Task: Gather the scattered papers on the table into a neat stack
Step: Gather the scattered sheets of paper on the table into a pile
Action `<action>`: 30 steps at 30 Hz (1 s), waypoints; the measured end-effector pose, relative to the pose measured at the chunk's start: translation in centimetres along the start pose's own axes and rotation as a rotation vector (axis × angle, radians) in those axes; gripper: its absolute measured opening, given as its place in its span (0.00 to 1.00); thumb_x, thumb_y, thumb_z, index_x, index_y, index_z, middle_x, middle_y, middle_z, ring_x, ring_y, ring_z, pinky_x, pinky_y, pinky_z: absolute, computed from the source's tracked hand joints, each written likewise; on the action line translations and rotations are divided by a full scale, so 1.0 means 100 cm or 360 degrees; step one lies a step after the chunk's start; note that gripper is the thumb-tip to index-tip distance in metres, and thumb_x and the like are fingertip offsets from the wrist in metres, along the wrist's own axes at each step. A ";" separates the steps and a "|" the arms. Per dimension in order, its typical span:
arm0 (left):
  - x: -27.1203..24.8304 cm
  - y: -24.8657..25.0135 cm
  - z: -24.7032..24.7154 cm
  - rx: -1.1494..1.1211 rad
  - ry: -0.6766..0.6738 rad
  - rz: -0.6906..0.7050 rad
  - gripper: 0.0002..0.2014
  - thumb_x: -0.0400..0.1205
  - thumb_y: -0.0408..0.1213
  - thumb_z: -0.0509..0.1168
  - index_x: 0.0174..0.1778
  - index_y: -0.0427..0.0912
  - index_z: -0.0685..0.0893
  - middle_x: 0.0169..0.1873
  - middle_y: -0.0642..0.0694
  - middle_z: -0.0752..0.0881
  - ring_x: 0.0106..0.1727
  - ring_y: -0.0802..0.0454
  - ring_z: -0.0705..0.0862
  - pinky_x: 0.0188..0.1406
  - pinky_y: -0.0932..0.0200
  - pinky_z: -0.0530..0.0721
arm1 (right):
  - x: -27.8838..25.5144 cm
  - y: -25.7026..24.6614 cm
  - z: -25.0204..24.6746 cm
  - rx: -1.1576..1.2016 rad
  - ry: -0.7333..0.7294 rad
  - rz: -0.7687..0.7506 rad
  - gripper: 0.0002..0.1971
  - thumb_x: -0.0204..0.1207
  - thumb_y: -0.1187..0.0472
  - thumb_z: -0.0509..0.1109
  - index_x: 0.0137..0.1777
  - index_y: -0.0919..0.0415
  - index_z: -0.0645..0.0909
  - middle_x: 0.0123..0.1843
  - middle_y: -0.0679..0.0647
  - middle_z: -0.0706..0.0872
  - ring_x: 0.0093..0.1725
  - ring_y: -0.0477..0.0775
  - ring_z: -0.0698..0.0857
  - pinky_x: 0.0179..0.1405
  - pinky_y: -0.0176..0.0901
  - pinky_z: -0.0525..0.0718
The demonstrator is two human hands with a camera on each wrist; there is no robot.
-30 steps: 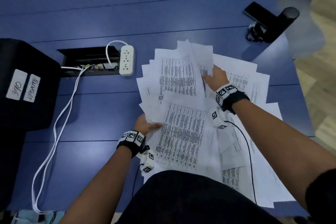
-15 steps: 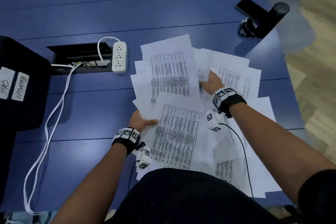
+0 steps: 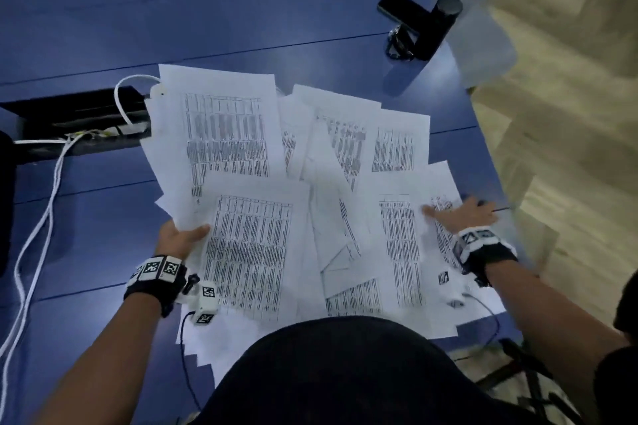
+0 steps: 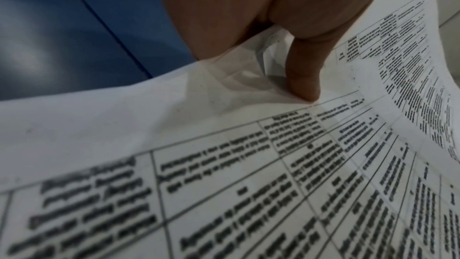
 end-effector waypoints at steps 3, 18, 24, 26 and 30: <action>-0.001 -0.001 0.004 0.0040 -0.0018 -0.0038 0.20 0.72 0.28 0.76 0.60 0.31 0.83 0.49 0.37 0.88 0.54 0.40 0.86 0.61 0.43 0.80 | -0.034 0.009 0.031 -0.0288 -0.0046 -0.0237 0.68 0.52 0.20 0.71 0.84 0.58 0.48 0.83 0.67 0.50 0.81 0.72 0.54 0.72 0.71 0.66; -0.010 0.015 0.038 0.0312 -0.0009 0.0091 0.20 0.74 0.24 0.74 0.61 0.23 0.81 0.58 0.27 0.85 0.61 0.32 0.84 0.58 0.45 0.79 | -0.013 -0.017 -0.010 0.0218 -0.0105 -0.0710 0.37 0.64 0.57 0.84 0.72 0.64 0.74 0.67 0.61 0.83 0.65 0.64 0.82 0.58 0.50 0.79; -0.012 0.026 0.040 0.0362 0.0012 0.0058 0.20 0.75 0.23 0.73 0.62 0.23 0.80 0.60 0.27 0.84 0.62 0.32 0.83 0.62 0.43 0.78 | -0.049 -0.037 -0.112 0.0385 -0.0167 -0.1308 0.34 0.68 0.57 0.81 0.74 0.56 0.73 0.67 0.52 0.82 0.63 0.55 0.81 0.63 0.56 0.79; -0.012 0.028 0.039 0.0349 0.0015 -0.0008 0.21 0.74 0.23 0.73 0.62 0.25 0.79 0.60 0.28 0.84 0.63 0.33 0.83 0.63 0.42 0.79 | -0.069 -0.044 -0.139 0.0470 -0.0138 -0.1374 0.28 0.68 0.57 0.80 0.68 0.46 0.77 0.61 0.49 0.84 0.58 0.53 0.83 0.60 0.53 0.79; -0.011 0.030 0.038 0.0313 -0.0042 -0.0095 0.20 0.75 0.23 0.72 0.63 0.27 0.79 0.60 0.30 0.85 0.61 0.35 0.83 0.60 0.45 0.80 | -0.103 -0.055 -0.179 0.0947 -0.0194 -0.1303 0.22 0.67 0.61 0.79 0.59 0.44 0.79 0.44 0.37 0.90 0.43 0.35 0.87 0.44 0.32 0.86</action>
Point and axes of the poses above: each hand's wrist, its own x-axis towards the middle knuckle, its own z-axis out of the palm, y = z × x, the point moved 4 cm from there along x, towards the middle knuckle
